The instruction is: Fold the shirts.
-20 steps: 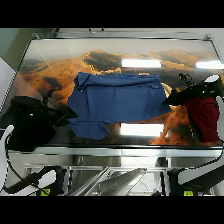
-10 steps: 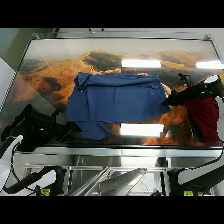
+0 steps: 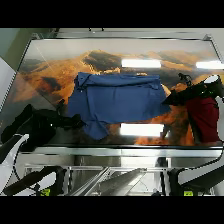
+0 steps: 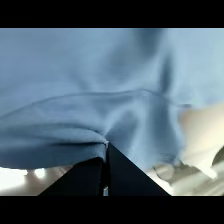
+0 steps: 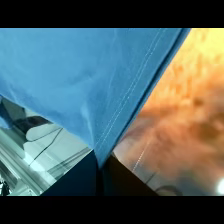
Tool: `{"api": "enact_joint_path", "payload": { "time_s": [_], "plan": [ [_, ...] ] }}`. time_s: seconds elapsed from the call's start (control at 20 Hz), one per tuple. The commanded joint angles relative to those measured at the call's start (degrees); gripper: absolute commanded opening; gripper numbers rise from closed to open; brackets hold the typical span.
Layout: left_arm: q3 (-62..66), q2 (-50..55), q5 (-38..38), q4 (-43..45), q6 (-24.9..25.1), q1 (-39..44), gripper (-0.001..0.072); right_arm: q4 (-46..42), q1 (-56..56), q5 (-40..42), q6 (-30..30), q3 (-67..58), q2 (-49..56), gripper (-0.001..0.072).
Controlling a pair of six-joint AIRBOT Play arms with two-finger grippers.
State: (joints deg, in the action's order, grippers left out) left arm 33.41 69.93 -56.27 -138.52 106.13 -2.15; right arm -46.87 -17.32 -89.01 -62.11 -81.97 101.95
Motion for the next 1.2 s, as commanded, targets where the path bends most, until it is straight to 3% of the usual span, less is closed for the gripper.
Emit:
{"api": "enact_joint_path", "payload": {
  "time_s": [0.0,0.2,0.35,0.45,0.6,0.75,0.95,1.15],
  "plan": [
    [4.7,0.0,-4.2,-0.6,1.0,2.5,0.0016,0.0,-0.3,-1.4,0.4,0.0,-0.1,0.0017],
    [6.8,-2.7,-6.9,1.7,-0.5,1.5,0.0015,-0.7,-2.2,-3.3,1.0,2.1,-1.2,0.0017],
    [3.3,-10.0,-7.0,3.2,-1.6,-4.9,0.0015,-2.0,-6.4,-1.4,2.4,8.7,-5.1,0.0016],
    [3.6,-14.5,-7.2,-0.7,2.2,-9.0,0.0015,0.2,-9.9,2.3,3.5,13.5,-8.9,0.0017],
    [9.7,-17.0,-6.8,-0.4,3.4,-10.4,0.0015,4.1,-12.5,4.4,4.3,15.6,-14.0,0.0017],
    [18.3,-10.6,-6.7,-0.5,4.5,-9.8,0.0015,10.3,-10.0,8.7,6.4,15.2,-15.0,0.0017],
    [32.7,4.7,-4.3,-0.7,7.0,-5.8,0.0015,10.8,-3.9,22.3,6.9,12.4,-11.9,0.0017],
    [48.6,20.4,-3.8,-0.6,7.9,-1.8,0.0016,11.1,-0.6,26.9,6.8,3.1,-4.2,0.0018]
  ]
}}
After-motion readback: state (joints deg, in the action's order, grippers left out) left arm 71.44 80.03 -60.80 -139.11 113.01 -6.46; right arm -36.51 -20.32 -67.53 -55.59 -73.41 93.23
